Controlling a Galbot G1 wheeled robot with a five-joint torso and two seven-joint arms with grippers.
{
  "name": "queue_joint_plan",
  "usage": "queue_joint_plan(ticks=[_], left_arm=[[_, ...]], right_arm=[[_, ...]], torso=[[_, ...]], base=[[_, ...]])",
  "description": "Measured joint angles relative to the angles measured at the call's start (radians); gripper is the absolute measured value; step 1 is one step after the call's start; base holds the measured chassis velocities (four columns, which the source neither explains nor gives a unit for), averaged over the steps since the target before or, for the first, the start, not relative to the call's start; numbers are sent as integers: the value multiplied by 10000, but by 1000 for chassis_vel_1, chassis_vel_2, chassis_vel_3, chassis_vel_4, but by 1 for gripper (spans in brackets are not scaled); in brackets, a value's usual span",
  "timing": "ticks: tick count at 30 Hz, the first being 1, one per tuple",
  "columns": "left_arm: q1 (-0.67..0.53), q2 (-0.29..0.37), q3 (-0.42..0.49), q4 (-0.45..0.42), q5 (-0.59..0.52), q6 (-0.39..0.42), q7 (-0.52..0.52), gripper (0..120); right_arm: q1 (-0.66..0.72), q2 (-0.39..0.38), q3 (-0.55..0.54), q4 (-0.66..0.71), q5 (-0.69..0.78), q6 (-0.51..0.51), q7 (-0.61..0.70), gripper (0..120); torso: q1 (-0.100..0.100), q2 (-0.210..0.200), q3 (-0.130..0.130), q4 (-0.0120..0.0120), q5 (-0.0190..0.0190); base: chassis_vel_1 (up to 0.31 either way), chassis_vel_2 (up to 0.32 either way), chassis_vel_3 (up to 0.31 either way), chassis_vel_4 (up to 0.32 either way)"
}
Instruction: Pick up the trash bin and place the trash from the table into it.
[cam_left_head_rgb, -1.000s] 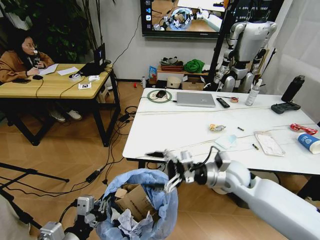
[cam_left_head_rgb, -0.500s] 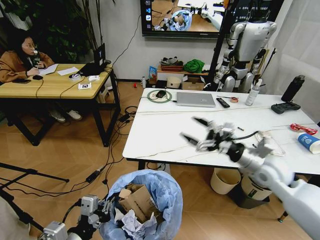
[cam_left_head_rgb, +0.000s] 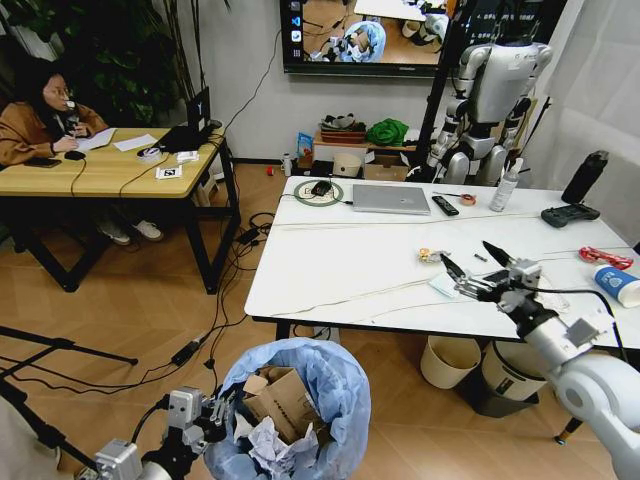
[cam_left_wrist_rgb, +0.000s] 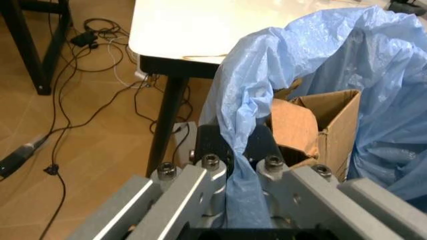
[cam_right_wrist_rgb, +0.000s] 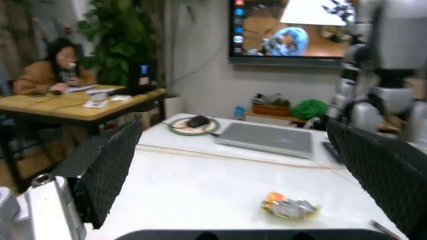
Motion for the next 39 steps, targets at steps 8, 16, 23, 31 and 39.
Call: queue_joint_plan(ticks=[8, 16, 23, 31, 39], left_arm=[[-123, 161, 102, 21, -40, 0, -8, 0], [-186, 206, 184, 25, -34, 0, -12, 0], [-187, 197, 303, 19, 11, 0, -12, 0], [-245, 120, 407, 39, 92, -1, -5, 0], [-294, 38, 522, 152, 149, -3, 1, 0]], right_arm=[[-156, 713, 687, -371, -232, -1003, 482, 100], [-35, 1107, 667, -807, -376, -1349, 500, 100], [242, 1254, 498, -1071, -378, -1841, 832, 100], [746, 1307, 91, -1460, -628, -2205, 1498, 100], [1361, 1311, -374, -2060, -636, -2397, 1622, 100]], torso=[[0, 0, 0, -1, 0], [0, 0, 1, -1, 0], [0, 0, 1, 0, 0], [1, 0, 2, 0, 1], [0, 0, 2, 0, -1]], base=[[0, 0, 0, 0], [0, 0, 0, 0], [0, 0, 0, 0], [0, 0, 0, 0], [0, 0, 0, 0]])
